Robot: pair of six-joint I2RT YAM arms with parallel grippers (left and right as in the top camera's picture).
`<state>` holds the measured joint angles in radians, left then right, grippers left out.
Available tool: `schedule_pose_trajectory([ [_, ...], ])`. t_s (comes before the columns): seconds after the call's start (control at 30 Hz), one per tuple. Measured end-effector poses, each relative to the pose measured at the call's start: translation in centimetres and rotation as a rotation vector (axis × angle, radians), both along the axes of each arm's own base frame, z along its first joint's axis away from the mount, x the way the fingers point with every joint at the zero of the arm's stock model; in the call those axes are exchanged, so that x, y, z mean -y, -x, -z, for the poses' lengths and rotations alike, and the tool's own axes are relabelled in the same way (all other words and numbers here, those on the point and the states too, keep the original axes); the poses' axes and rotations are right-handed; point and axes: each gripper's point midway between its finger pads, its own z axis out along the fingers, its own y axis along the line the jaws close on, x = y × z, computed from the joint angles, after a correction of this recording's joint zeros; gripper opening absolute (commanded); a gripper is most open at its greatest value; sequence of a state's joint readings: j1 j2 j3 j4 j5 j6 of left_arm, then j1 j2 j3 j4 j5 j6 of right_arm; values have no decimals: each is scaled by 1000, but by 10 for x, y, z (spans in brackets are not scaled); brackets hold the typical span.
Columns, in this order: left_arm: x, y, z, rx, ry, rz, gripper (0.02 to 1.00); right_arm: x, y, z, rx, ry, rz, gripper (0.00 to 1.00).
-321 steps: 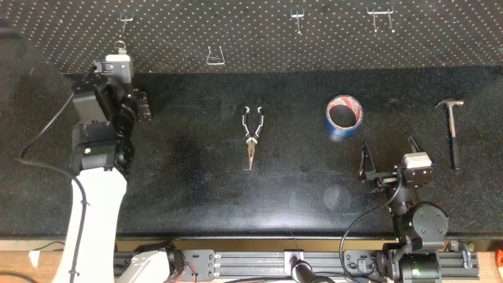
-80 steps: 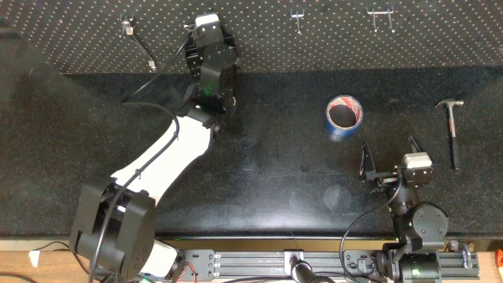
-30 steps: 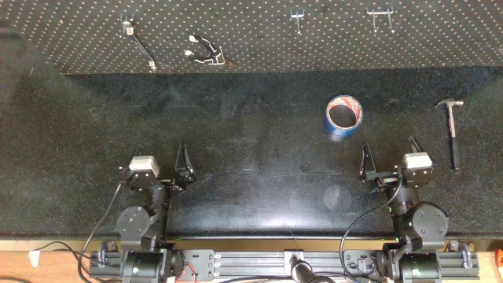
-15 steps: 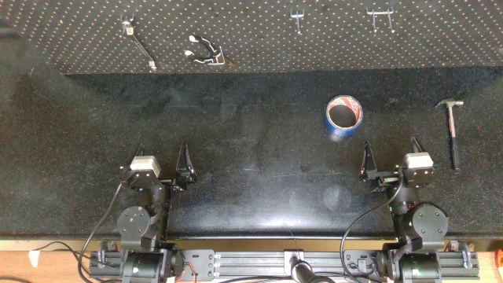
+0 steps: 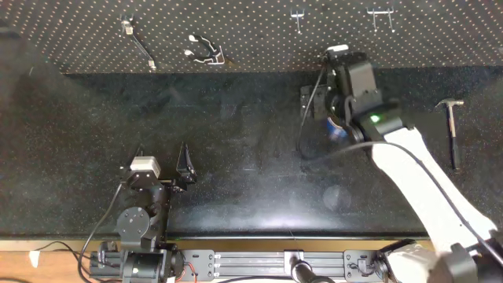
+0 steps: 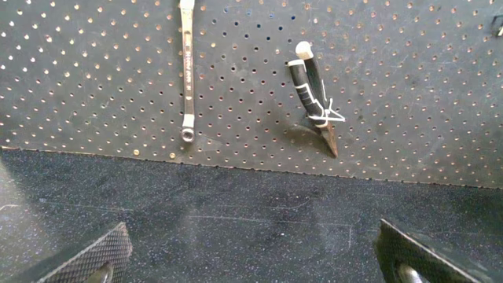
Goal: Place Tools Onto Pegboard
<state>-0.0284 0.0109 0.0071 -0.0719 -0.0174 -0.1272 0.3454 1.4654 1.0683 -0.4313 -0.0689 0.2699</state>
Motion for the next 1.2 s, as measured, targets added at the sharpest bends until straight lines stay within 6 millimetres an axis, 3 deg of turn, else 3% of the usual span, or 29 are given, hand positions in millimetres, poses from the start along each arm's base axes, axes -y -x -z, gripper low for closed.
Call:
schedule_pose_trajectory([
  [0.27, 0, 0, 0, 0, 0, 0, 996, 16, -8, 47, -223, -20, 161, 976],
  [0.43, 0, 0, 0, 0, 0, 0, 996, 25, 22, 71, -380, 39, 176, 976],
  [0.57, 0, 0, 0, 0, 0, 0, 996, 27, 26, 96, -448, 74, 168, 976],
  [0.67, 0, 0, 0, 0, 0, 0, 996, 29, 25, 97, -431, 116, 121, 976],
  [0.7, 0, 0, 0, 0, 0, 0, 996, 29, 25, 97, -427, 128, 99, 930],
  [0.77, 0, 0, 0, 0, 0, 0, 996, 29, 26, 97, -416, 154, 53, 649],
  [0.83, 0, 0, 0, 0, 0, 0, 996, 31, 29, 99, -424, 175, 25, 305],
  [0.9, 0, 0, 0, 0, 0, 0, 996, 33, 35, 103, -452, 192, 20, 80],
  [1.03, 0, 0, 0, 0, 0, 0, 996, 37, 38, 108, -477, 221, 21, 75],
  [1.07, 0, 0, 0, 0, 0, 0, 996, 31, 28, 104, -425, 207, 18, 75],
  [1.1, 0, 0, 0, 0, 0, 0, 996, 10, 5, 84, -282, 160, 4, 75],
  [1.13, 0, 0, 0, 0, 0, 0, 996, -17, -11, 35, -89, 91, -33, 75],
  [1.17, 0, 0, 0, 0, 0, 0, 996, -39, -17, -29, 106, 8, -66, 75],
  [1.2, 0, 0, 0, 0, 0, 0, 996, -44, -13, -80, 244, -46, -71, 75],
])
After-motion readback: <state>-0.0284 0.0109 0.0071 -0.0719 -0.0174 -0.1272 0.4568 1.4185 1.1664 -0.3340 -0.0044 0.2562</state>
